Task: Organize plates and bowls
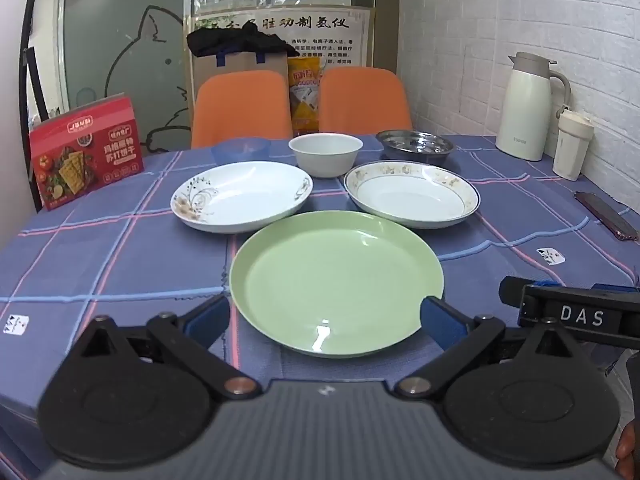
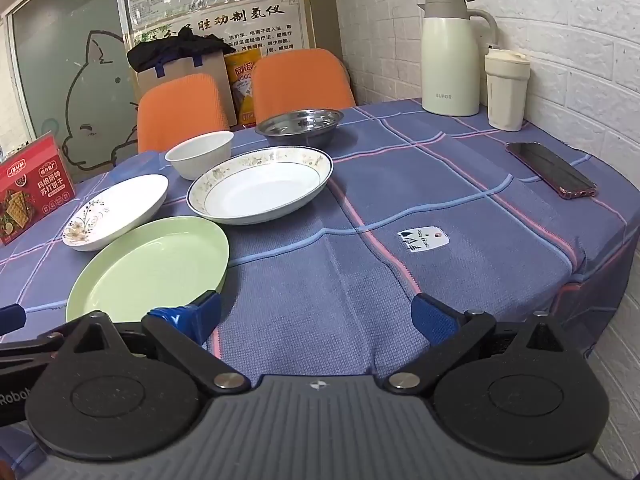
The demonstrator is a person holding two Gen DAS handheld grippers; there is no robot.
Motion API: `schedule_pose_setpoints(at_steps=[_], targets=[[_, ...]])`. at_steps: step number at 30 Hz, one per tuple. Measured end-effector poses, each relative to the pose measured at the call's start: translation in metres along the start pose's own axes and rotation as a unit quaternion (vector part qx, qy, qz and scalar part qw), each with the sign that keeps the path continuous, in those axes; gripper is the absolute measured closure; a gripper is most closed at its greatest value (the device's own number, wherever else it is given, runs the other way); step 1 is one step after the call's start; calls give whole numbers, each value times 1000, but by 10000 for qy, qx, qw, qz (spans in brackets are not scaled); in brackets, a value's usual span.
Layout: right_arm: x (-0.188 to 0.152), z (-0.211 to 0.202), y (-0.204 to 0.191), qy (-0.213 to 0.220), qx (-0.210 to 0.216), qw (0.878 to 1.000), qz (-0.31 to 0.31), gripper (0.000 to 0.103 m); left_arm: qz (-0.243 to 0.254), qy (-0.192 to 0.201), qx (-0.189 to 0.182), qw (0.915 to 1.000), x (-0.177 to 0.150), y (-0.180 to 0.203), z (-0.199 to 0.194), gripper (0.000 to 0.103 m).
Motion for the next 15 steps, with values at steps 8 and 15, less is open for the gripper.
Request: schedule_pose_setpoints(at_steps=[8,15], targets=[[-1,2,-7,28,-61,10000,-18,14,8,-6,-27,10000,-1,1,-1,3],[-1,1,-7,27,-67,10000,-23,14,10,-29,-45,10000,-3,2,0,3]])
Point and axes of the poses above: each gripper's, at about its wrist camera, not at the fingertips, and z roughly the way its jaws point, y to its right, x to its top, the point moved 10 cm from there along z, roughly the way its jaws point, and after that the axes turned 4 degrees about x, right-handed, at the moved point
